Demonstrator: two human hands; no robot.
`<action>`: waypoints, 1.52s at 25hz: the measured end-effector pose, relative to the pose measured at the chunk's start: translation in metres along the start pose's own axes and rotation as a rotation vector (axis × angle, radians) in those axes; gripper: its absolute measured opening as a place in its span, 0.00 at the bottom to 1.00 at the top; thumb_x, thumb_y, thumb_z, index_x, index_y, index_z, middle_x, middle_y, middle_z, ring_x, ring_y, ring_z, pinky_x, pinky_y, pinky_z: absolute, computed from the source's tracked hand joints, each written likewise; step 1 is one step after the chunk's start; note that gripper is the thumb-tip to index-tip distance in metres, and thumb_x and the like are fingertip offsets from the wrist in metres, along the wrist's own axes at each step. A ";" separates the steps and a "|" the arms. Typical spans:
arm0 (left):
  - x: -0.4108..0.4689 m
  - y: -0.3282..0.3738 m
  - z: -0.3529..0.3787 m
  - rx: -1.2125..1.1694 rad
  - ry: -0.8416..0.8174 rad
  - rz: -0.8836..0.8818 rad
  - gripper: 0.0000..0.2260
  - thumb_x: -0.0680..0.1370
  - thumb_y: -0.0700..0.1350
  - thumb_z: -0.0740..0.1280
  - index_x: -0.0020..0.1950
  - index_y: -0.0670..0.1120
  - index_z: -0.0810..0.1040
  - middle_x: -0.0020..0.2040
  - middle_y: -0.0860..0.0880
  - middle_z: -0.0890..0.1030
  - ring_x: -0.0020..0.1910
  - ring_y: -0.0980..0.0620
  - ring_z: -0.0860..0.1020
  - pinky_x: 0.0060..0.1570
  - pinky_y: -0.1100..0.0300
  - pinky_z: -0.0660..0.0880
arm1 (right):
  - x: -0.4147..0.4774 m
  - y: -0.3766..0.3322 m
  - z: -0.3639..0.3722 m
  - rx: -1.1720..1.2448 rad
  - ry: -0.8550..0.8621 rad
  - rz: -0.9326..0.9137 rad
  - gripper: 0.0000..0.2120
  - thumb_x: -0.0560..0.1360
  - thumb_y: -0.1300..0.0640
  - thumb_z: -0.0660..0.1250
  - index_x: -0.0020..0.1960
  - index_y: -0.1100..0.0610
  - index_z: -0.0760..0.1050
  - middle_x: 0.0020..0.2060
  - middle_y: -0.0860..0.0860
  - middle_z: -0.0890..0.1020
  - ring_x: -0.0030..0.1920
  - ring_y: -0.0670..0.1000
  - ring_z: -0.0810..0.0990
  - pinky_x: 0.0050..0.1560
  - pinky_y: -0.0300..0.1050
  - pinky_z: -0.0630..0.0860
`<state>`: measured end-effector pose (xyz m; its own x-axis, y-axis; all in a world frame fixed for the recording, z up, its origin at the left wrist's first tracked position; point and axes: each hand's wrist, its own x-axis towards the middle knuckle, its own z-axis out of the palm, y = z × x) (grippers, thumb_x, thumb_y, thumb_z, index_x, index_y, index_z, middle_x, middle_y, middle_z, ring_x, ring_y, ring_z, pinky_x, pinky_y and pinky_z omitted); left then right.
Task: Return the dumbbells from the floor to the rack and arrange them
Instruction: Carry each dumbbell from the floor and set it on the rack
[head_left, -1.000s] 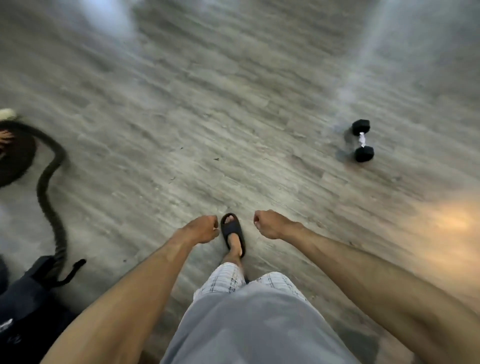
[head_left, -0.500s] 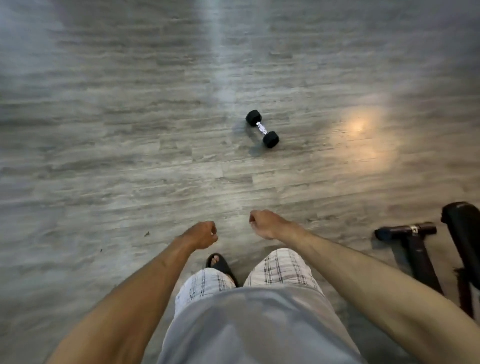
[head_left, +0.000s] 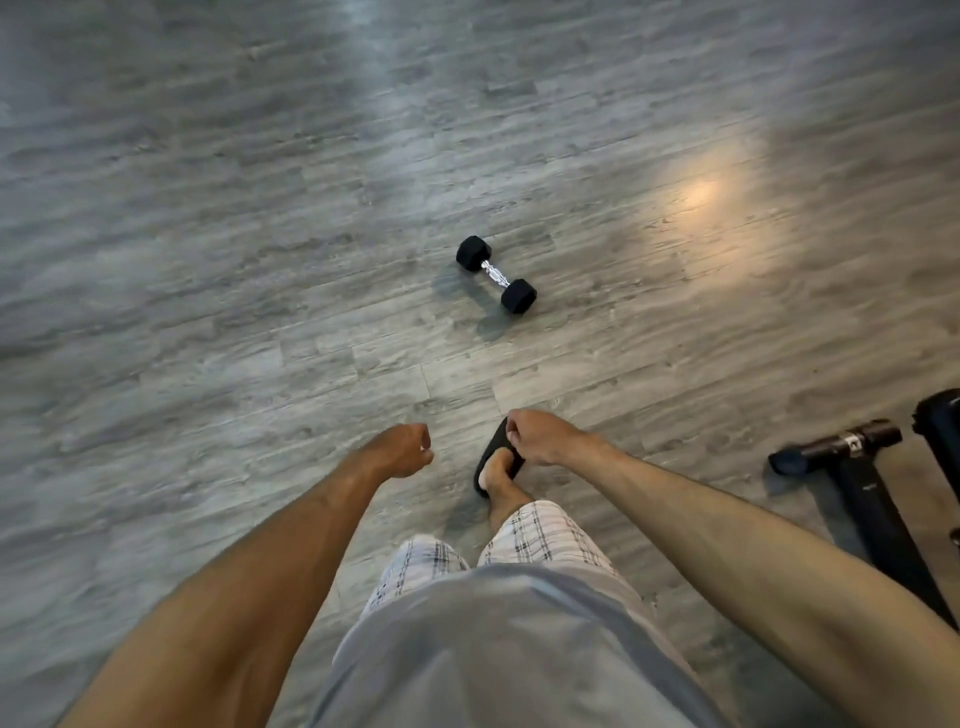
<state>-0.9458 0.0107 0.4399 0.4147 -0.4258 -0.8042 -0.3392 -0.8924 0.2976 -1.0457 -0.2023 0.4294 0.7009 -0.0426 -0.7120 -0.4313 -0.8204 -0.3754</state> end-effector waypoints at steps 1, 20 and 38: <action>0.015 0.006 -0.021 -0.009 0.005 -0.008 0.15 0.81 0.48 0.63 0.65 0.42 0.74 0.63 0.41 0.77 0.60 0.43 0.77 0.52 0.56 0.72 | 0.015 0.002 -0.021 0.012 -0.004 -0.003 0.11 0.79 0.57 0.57 0.56 0.57 0.75 0.53 0.57 0.82 0.55 0.59 0.79 0.53 0.51 0.75; 0.332 0.099 -0.216 -0.850 -0.027 -0.283 0.04 0.81 0.44 0.62 0.54 0.45 0.73 0.48 0.39 0.81 0.37 0.45 0.80 0.39 0.58 0.75 | 0.303 0.098 -0.227 -0.009 -0.231 0.071 0.13 0.79 0.57 0.59 0.59 0.61 0.77 0.53 0.60 0.84 0.54 0.59 0.81 0.51 0.47 0.76; 0.703 0.053 -0.194 -1.455 0.011 -0.614 0.05 0.82 0.43 0.60 0.55 0.43 0.71 0.38 0.45 0.76 0.34 0.51 0.77 0.37 0.61 0.76 | 0.668 0.202 -0.185 0.005 -0.282 0.304 0.20 0.77 0.52 0.64 0.66 0.60 0.72 0.60 0.57 0.79 0.61 0.58 0.78 0.52 0.42 0.71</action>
<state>-0.5082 -0.3648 -0.0101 0.1861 0.0449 -0.9815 0.9418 -0.2929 0.1651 -0.5596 -0.5022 -0.0126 0.3577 -0.1242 -0.9255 -0.5979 -0.7918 -0.1249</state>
